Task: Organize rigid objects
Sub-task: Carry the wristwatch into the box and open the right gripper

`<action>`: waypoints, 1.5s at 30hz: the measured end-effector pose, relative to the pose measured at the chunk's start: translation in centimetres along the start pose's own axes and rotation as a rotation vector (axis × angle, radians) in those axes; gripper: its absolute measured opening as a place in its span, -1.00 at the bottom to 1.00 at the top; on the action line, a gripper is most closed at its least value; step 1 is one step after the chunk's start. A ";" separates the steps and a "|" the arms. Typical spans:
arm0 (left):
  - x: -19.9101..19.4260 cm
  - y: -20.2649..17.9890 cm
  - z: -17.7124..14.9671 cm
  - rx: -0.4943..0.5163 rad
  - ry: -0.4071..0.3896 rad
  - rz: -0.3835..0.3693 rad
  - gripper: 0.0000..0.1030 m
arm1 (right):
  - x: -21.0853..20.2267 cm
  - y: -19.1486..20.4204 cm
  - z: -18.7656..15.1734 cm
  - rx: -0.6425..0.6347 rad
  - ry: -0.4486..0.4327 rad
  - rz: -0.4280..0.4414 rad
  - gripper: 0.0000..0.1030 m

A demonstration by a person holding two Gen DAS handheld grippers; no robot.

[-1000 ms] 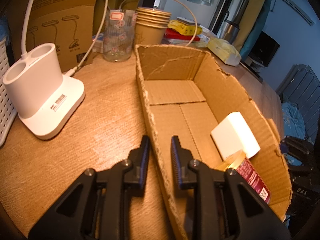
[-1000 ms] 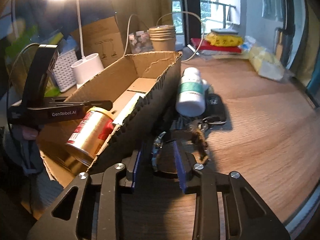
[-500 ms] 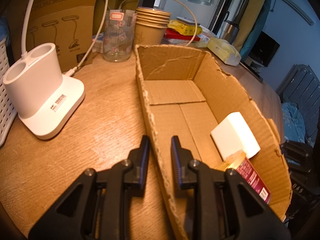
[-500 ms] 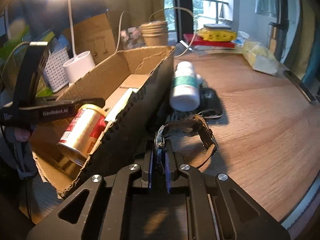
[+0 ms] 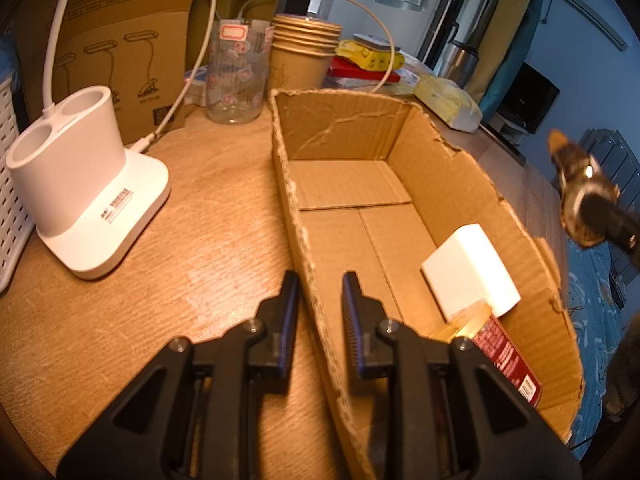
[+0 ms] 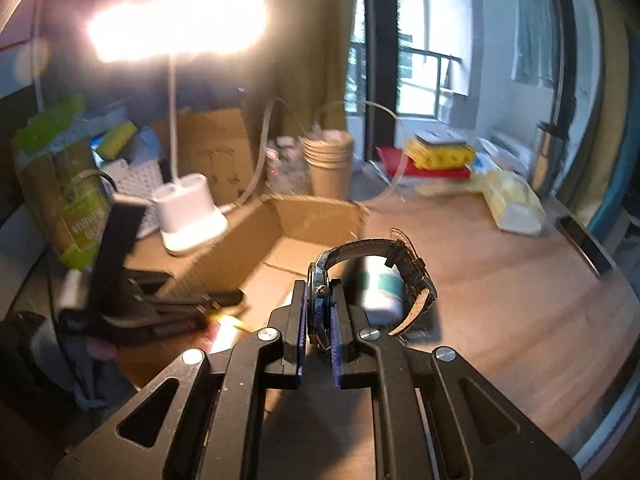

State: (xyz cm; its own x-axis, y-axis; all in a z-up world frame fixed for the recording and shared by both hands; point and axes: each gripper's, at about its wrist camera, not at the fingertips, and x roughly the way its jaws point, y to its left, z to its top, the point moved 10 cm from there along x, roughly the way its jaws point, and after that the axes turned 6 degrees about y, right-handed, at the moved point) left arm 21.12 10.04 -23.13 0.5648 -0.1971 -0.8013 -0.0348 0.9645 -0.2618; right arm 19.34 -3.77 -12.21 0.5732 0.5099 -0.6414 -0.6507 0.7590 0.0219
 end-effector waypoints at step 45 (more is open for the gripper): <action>-0.2 0.0 0.0 0.000 -0.002 0.002 -0.55 | 8.5 5.8 -0.6 -0.088 0.253 0.100 -0.35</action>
State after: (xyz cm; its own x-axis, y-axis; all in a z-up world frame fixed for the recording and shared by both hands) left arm 21.04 10.04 -22.92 0.5662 -0.1947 -0.8009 -0.0364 0.9649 -0.2602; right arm 20.14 4.72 -17.98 0.3691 0.4545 -0.8106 -0.7447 0.6665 0.0346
